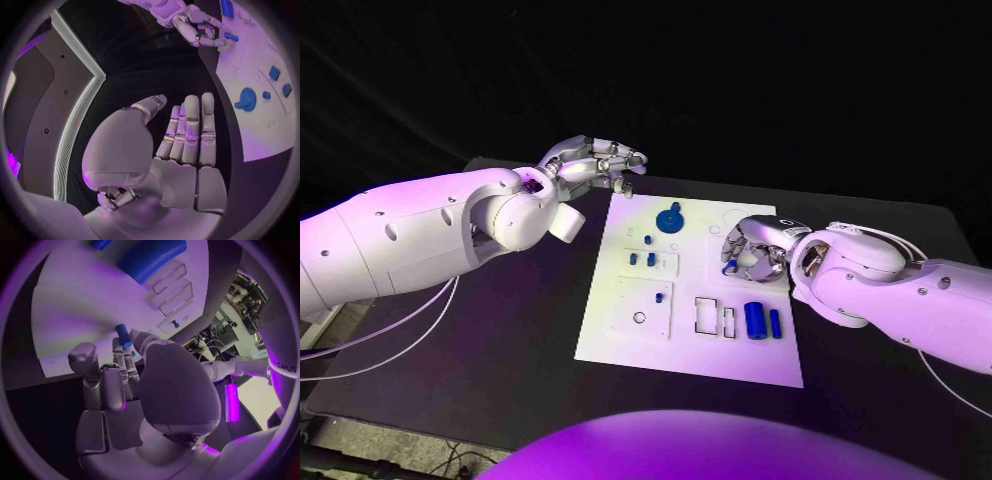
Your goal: Assemble the parts on the task board
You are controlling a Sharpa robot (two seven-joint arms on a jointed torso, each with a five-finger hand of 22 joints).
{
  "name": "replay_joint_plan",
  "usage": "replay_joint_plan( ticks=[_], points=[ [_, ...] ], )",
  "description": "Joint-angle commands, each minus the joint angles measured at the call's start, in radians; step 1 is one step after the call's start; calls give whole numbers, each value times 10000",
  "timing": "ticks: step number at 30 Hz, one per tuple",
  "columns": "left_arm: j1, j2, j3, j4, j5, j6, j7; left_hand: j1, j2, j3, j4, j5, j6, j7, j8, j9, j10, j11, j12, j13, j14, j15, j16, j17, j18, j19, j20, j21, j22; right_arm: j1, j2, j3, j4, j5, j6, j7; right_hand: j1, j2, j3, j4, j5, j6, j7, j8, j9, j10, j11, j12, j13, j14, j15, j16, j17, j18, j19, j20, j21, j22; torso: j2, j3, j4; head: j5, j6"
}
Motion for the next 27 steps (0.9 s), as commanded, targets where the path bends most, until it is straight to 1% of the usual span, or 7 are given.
replay_joint_plan(
  ticks=[1, 3, 19, 22, 24, 27],
  points=[
    [11, 7, 7, 24, -11, 138, 32, 77, 31, -38, -8, 67, -92, 4, 51, 11, -43, -12, 60, -11, -83, 4, -23, 15, 101, -30, 70, -57, -15, -25, 3, -15, 10, -262, 137, 4, -31, -123, 83, -5, -40, -40, 31, 9, 16, -42, 61, -61, -20, 273, -13, 55, -7, -129, -11, 9, -72, -5, 3, -4, -1, -1, 2],
    [11, 6, 7, 25, -11, 137, 28, 72, 32, -43, -2, 68, -98, 7, 55, 11, -49, -11, 64, -12, -86, 6, -24, 15, 101, -31, 71, -59, -19, -26, 1, -16, 11, -288, 153, -10, -74, -169, 115, -26, -37, -63, 44, -1, 18, -76, 74, -91, -25, 271, -2, 54, -12, -124, -28, 18, -100, -20, 4, -5, -2, -4, 2],
    [11, -7, 7, 28, -11, 131, 0, 51, 36, -59, 23, 69, -118, 13, 62, 9, -62, -6, 73, -14, -91, 11, -23, 16, 100, -32, 75, -63, -26, -32, 9, -20, 18, -381, 253, -43, -93, -198, 148, -55, -44, -58, 45, 4, 26, -102, 81, -114, -27, 267, 7, 52, -19, -122, -40, 26, -117, -26, 1, -4, 3, -5, 2],
    [11, -10, 7, 29, -11, 128, -5, 51, 36, -59, 23, 69, -118, 13, 62, 9, -62, -6, 73, -14, -91, 11, -23, 16, 100, -32, 75, -63, -26, -33, 15, -20, 24, -383, 217, -38, -94, -157, 252, -104, -27, -38, 39, 20, 42, -54, 72, -105, -13, 253, 5, 33, -71, -121, -41, 32, -109, -7, 3, -4, 3, 3, 2],
    [11, -10, 7, 31, -11, 128, -8, 51, 36, -59, 23, 69, -118, 13, 62, 9, -62, -6, 73, -14, -91, 11, -23, 16, 100, -32, 75, -63, -26, -33, 19, -20, 22, -383, 149, -37, -66, -51, 454, -210, 2, 23, 11, 69, 81, 83, 39, -67, 18, 249, -23, 30, -76, -128, -9, 22, -49, 59, 6, -4, 2, 4, 2],
    [11, -11, 7, 35, -11, 130, -10, 51, 36, -59, 23, 69, -118, 13, 62, 9, -62, -6, 73, -14, -91, 11, -23, 16, 100, -32, 75, -63, -26, -34, 25, -20, 19, -379, -53, -3, -24, 122, 730, -387, -103, 152, -54, 177, 166, 391, -51, 29, 89, 264, -95, 50, -40, -136, 39, -30, 29, 142, 5, -4, 0, -1, 2]
  ],
)
